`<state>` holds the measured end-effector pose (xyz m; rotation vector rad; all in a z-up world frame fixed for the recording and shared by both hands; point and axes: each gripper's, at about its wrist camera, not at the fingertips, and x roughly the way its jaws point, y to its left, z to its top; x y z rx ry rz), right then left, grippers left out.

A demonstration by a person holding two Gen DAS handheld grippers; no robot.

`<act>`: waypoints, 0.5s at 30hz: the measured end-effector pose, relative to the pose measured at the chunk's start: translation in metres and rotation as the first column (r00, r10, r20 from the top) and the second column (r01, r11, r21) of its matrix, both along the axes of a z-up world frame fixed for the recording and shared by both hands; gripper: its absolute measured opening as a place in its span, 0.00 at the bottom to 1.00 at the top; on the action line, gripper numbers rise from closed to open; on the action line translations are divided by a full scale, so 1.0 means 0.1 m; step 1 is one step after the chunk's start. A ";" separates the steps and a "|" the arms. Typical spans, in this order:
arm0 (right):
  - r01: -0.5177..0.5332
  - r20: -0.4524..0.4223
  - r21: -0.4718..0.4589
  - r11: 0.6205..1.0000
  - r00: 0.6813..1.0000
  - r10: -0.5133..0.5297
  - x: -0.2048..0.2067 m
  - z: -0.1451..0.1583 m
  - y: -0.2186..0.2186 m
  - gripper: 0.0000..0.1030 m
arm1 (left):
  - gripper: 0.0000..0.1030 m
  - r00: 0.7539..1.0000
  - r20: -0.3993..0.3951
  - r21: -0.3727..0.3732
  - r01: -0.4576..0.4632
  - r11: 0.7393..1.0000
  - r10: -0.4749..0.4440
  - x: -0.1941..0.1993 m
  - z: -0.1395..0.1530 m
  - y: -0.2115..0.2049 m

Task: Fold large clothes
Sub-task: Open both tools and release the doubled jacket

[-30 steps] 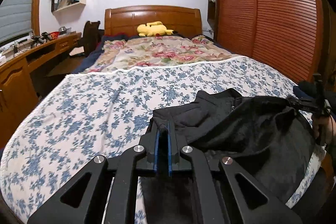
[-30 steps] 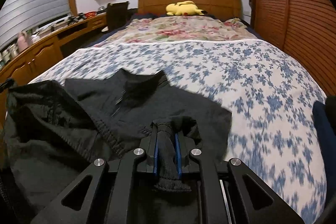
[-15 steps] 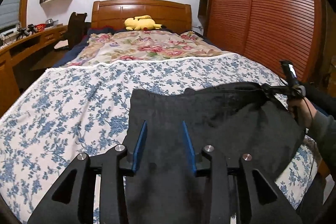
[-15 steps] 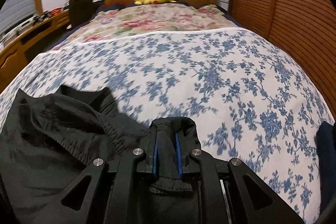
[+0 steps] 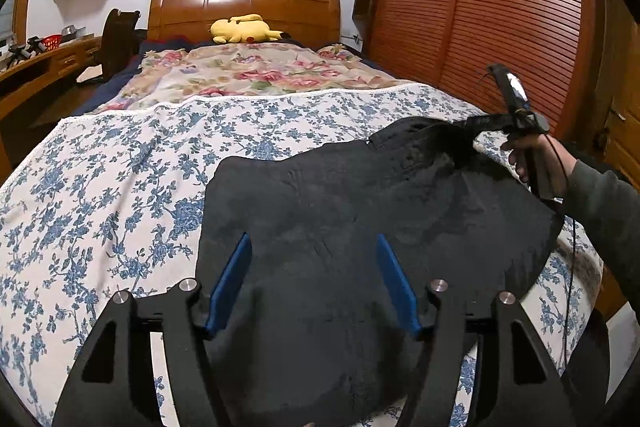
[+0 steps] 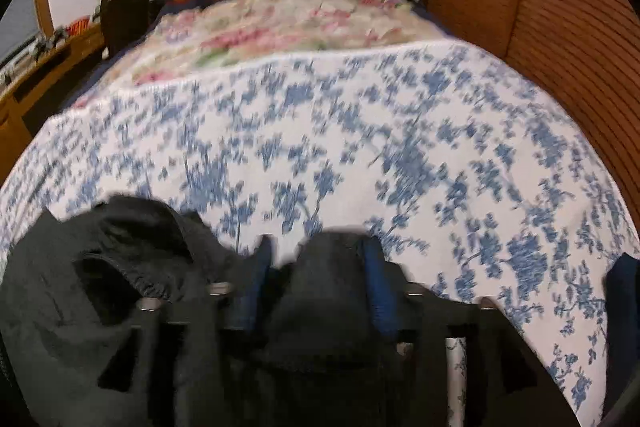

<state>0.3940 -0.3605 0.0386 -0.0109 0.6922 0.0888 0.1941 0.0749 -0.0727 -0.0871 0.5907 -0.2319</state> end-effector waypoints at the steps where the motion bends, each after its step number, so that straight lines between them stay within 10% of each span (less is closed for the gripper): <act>1: 0.011 0.018 0.007 1.000 1.000 -0.011 -0.03 0.06 -0.05 0.75 | 0.64 1.000 0.002 0.001 -0.002 1.000 0.002 0.00 0.00 0.00; 15: -0.198 0.003 -0.116 0.973 0.980 0.200 -0.43 0.02 0.41 0.76 | 0.64 1.000 0.012 0.023 0.017 1.000 -0.017 -0.03 0.01 -0.12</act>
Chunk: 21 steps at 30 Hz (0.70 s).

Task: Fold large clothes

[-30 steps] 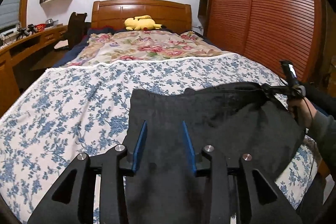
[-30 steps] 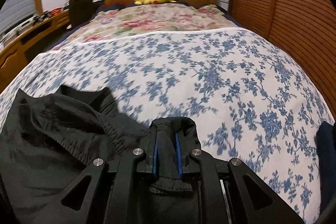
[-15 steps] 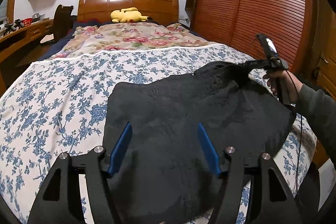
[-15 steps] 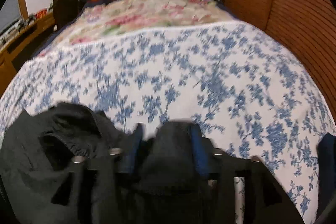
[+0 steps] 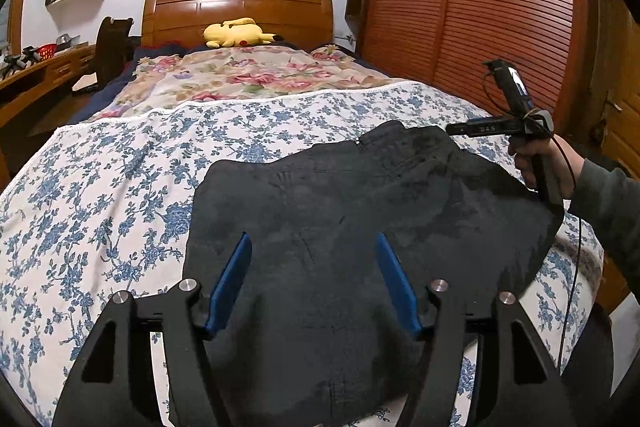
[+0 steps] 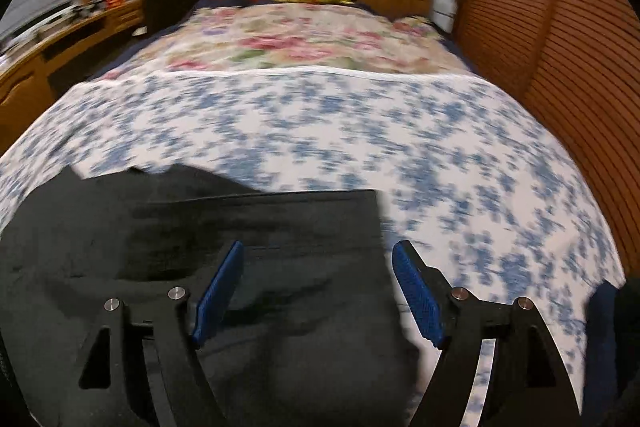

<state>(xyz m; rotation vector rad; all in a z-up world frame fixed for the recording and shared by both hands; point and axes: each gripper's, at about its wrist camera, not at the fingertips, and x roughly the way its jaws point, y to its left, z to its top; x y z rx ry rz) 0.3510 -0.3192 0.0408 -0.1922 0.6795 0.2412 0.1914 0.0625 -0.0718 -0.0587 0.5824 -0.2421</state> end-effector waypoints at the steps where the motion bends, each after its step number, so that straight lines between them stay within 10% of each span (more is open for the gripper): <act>1: -0.030 -0.005 0.009 1.000 1.000 0.030 -0.02 0.00 0.09 0.75 | 0.64 1.000 -0.001 0.001 -0.001 1.000 0.001 0.00 0.00 0.00; 8: -0.154 -0.130 0.004 0.988 0.980 0.154 0.02 -0.23 0.78 0.70 | 0.64 1.000 -0.006 0.003 -0.008 1.000 0.008 0.01 -0.02 0.05; 13: -0.134 -0.179 -0.097 0.986 0.977 0.115 0.29 -0.48 1.02 0.46 | 0.64 1.000 -0.011 0.001 -0.009 1.000 0.009 -0.01 -0.04 0.08; 21: -0.083 -0.076 -0.099 0.992 0.994 0.076 0.53 -0.39 1.11 0.26 | 0.64 1.000 -0.027 -0.006 0.006 1.000 -0.006 0.01 -0.09 0.07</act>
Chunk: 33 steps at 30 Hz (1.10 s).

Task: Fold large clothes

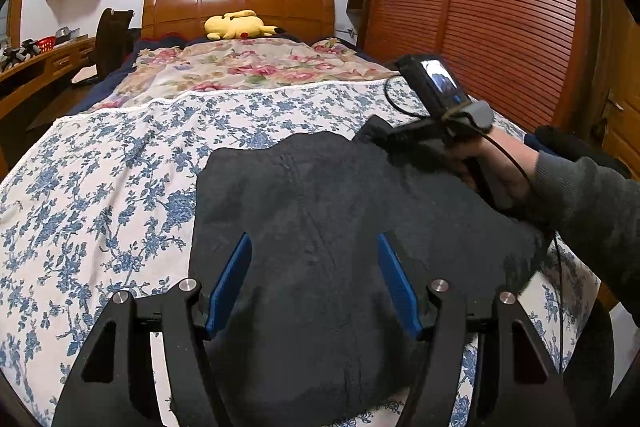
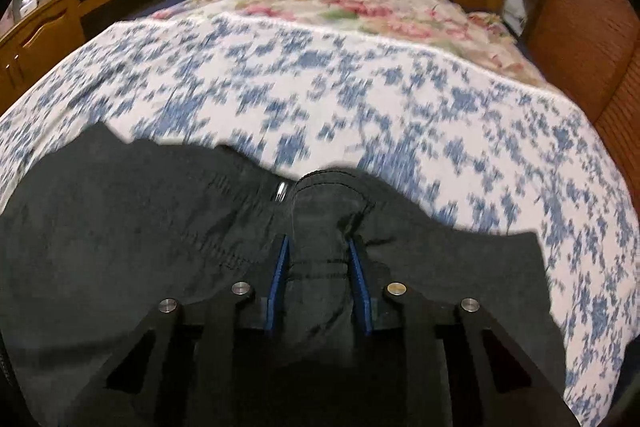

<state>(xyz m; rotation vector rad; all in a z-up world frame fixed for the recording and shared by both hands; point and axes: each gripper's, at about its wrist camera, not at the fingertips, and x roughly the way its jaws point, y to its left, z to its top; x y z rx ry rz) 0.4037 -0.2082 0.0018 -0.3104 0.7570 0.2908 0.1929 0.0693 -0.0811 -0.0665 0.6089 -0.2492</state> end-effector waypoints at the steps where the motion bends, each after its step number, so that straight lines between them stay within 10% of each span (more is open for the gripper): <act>1: 0.007 0.015 -0.007 1.000 1.000 -0.007 0.03 0.02 0.01 0.26 | 0.64 1.000 -0.001 0.001 0.002 1.000 -0.002 0.01 0.00 -0.01; 5: 0.030 0.011 0.018 0.999 0.999 -0.030 0.06 0.11 0.02 0.26 | 0.64 1.000 0.000 0.001 0.004 1.000 -0.004 0.03 0.00 -0.04; 12: 0.046 0.076 0.070 0.997 0.996 -0.051 -0.15 0.40 -0.30 0.64 | 0.64 1.000 0.002 0.004 0.014 1.000 -0.014 0.04 0.01 -0.12; 33: 0.134 0.008 0.105 0.985 0.991 -0.135 -2.44 0.00 -1.73 0.64 | 0.64 0.992 -0.001 -0.008 0.126 0.992 -0.126 -0.03 0.04 -0.69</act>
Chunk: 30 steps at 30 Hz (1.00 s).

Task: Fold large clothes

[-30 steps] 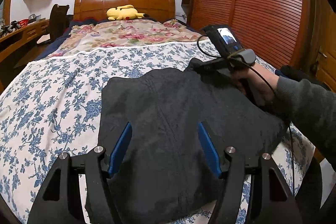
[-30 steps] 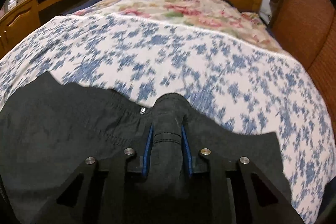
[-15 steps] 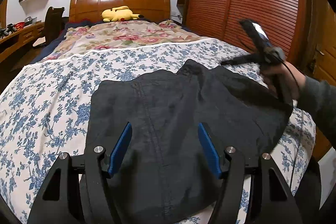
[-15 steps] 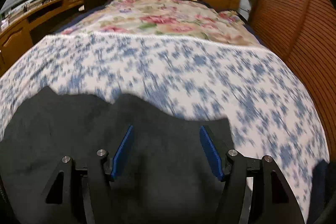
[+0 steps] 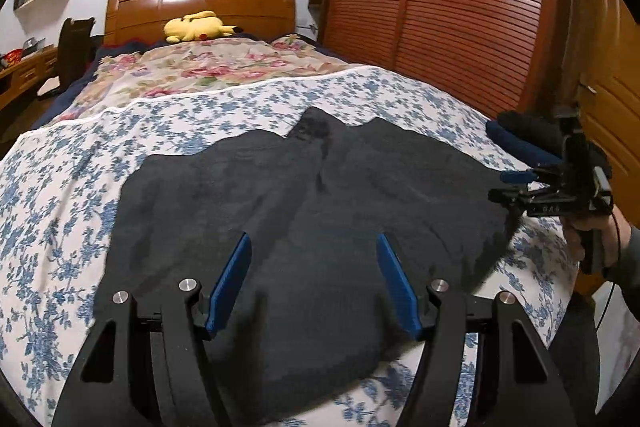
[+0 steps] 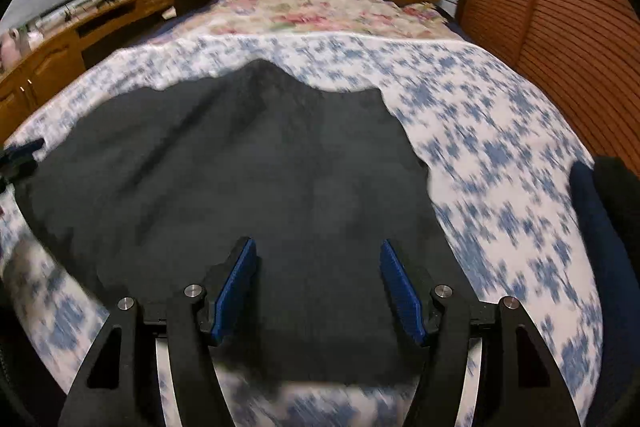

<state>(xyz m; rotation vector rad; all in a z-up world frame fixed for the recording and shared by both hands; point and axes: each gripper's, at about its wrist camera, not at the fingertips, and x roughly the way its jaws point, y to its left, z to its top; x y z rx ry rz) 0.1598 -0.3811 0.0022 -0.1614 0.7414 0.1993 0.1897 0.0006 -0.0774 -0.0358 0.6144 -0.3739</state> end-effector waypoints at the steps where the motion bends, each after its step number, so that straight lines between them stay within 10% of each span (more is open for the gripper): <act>1: 0.014 -0.039 0.021 1.000 0.999 -0.014 0.01 -0.11 -0.05 0.64 | 0.64 1.000 -0.001 0.005 0.006 1.000 -0.006 0.00 -0.01 -0.04; 19: 0.031 0.039 0.116 0.993 0.999 -0.036 -0.13 -0.42 -0.14 0.66 | 0.64 0.997 -0.039 0.054 0.066 0.996 -0.063 -0.16 -0.18 -0.51; 30: 0.090 0.053 0.017 0.996 0.994 -0.091 -0.34 -0.16 -0.05 0.66 | 0.64 0.995 -0.076 0.090 0.066 0.994 -0.060 -0.15 -0.36 -0.54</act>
